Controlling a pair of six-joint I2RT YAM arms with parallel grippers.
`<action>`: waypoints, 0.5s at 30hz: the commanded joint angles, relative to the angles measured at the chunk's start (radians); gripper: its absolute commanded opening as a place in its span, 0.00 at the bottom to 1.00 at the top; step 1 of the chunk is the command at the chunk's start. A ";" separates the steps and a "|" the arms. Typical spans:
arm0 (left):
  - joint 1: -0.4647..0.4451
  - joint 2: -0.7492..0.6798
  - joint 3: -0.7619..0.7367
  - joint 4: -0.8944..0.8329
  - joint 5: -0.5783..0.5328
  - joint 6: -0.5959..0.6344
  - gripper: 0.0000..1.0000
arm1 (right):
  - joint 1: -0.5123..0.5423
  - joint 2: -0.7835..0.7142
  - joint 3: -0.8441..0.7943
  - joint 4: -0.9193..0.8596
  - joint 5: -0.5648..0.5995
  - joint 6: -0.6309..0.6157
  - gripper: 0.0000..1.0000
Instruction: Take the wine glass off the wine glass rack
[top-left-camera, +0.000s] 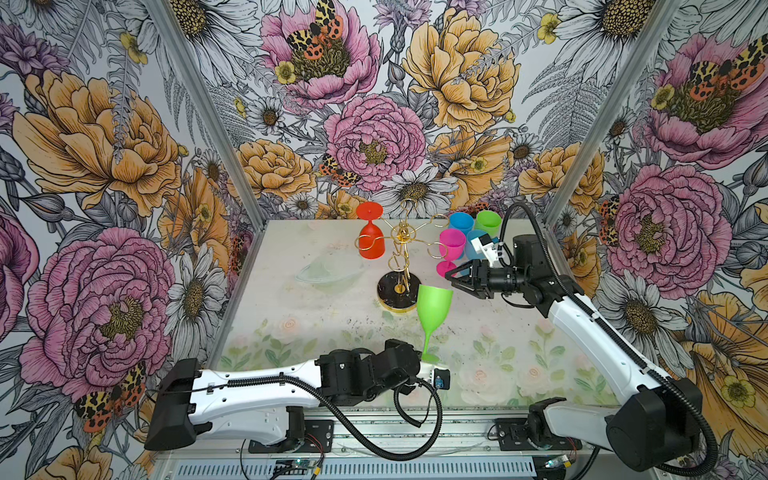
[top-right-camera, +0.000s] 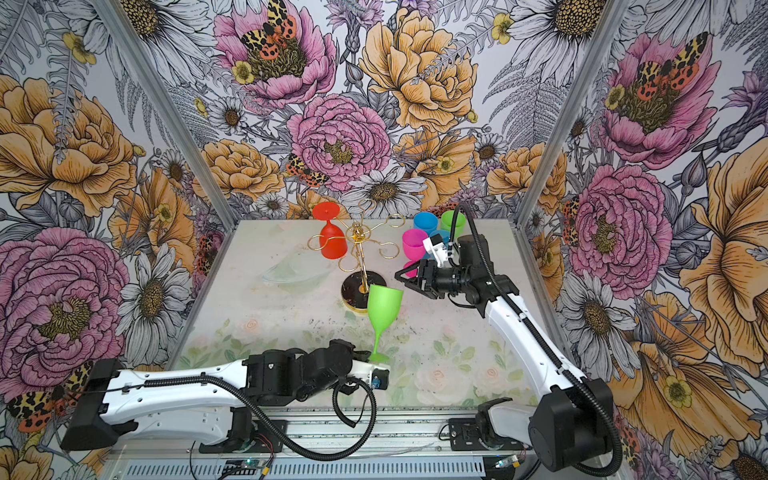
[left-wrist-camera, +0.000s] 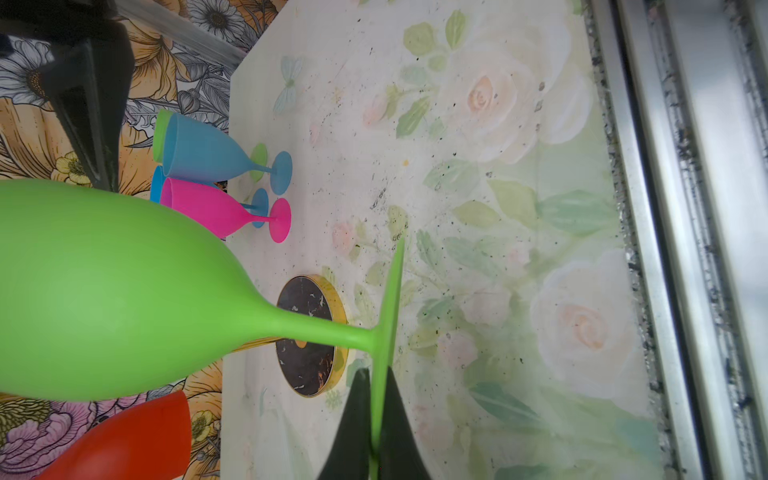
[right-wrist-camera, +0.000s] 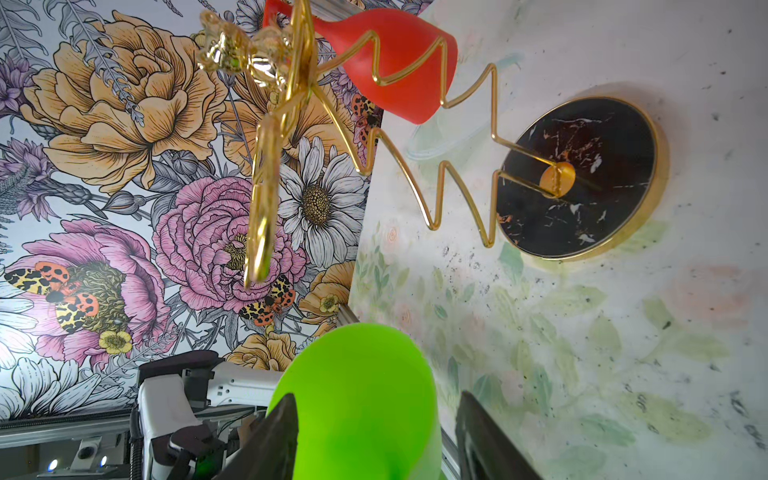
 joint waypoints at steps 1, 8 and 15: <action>-0.011 0.005 -0.020 0.011 -0.119 0.078 0.00 | -0.003 0.017 0.024 -0.046 -0.022 -0.053 0.58; -0.014 0.013 -0.025 0.014 -0.188 0.142 0.00 | 0.003 0.027 0.023 -0.125 -0.014 -0.118 0.55; -0.014 0.018 -0.059 0.029 -0.259 0.270 0.00 | 0.015 0.033 0.020 -0.180 -0.023 -0.169 0.47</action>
